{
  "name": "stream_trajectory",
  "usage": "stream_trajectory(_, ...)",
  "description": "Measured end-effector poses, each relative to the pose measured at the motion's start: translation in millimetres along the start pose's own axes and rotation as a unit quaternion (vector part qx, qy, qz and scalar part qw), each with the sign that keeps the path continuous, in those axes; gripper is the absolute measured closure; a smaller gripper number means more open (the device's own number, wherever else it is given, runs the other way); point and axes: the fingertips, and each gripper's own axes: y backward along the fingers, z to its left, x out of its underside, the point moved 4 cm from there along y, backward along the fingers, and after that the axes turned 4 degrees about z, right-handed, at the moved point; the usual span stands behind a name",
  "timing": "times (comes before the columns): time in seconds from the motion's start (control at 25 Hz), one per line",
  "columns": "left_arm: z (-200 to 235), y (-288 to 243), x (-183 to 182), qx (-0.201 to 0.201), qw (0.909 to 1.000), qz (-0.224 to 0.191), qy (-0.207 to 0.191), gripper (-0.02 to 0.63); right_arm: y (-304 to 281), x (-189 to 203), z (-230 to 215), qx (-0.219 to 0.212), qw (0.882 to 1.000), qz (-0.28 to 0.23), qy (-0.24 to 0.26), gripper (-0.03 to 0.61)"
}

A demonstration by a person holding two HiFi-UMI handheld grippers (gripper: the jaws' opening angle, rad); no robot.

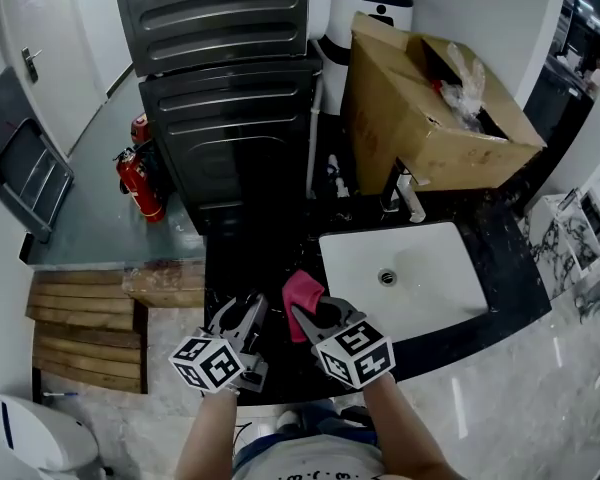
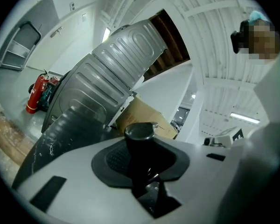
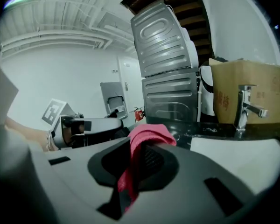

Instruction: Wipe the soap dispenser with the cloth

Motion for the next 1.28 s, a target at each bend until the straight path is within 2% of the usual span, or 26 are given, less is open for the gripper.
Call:
stream_trajectory(0.32,-0.6,-0.9,-0.1,-0.001,1.0000,0.001,-0.005,0.509,1.8,35.1,-26.9,0.050,0.996,0.059,-0.042,0.531)
stream_trajectory(0.48,0.0,-0.3,0.2,-0.003,1.0000,0.004,-0.003,0.509,5.1,24.4,-34.8,0.057,0.996,0.034,-0.065,0.531)
stream_trajectory(0.64,-0.6,0.9,0.1,-0.006,0.9999,0.007,-0.005,0.509,-2.8,-10.5,-26.9,0.019,0.997,-0.014,-0.071,0.529)
stream_trajectory(0.72,-1.4,0.7,-0.1,-0.008,0.9999,0.009,-0.011,0.509,-11.8,-23.2,-17.8,-0.006,0.998,-0.024,-0.058,0.529)
stream_trajectory(0.8,-2.5,-0.6,-0.8,-0.009,0.9998,0.010,-0.015,0.509,-19.0,-27.8,-14.4,-0.013,0.999,-0.023,-0.044,0.530)
stream_trajectory(1.04,-4.8,-2.7,-0.4,-0.011,0.9996,0.012,-0.023,0.509,-21.2,6.1,-43.2,0.046,0.997,0.023,-0.058,0.531)
stream_trajectory(1.16,-7.5,-5.3,-0.7,-0.012,0.9993,0.015,-0.032,0.509,-20.5,24.8,-56.2,0.060,0.994,0.044,-0.080,0.531)
stream_trajectory(1.28,-10.4,-8.2,-0.8,-0.012,0.9986,0.025,-0.046,0.509,-18.6,39.9,-62.7,0.077,0.991,0.079,-0.077,0.531)
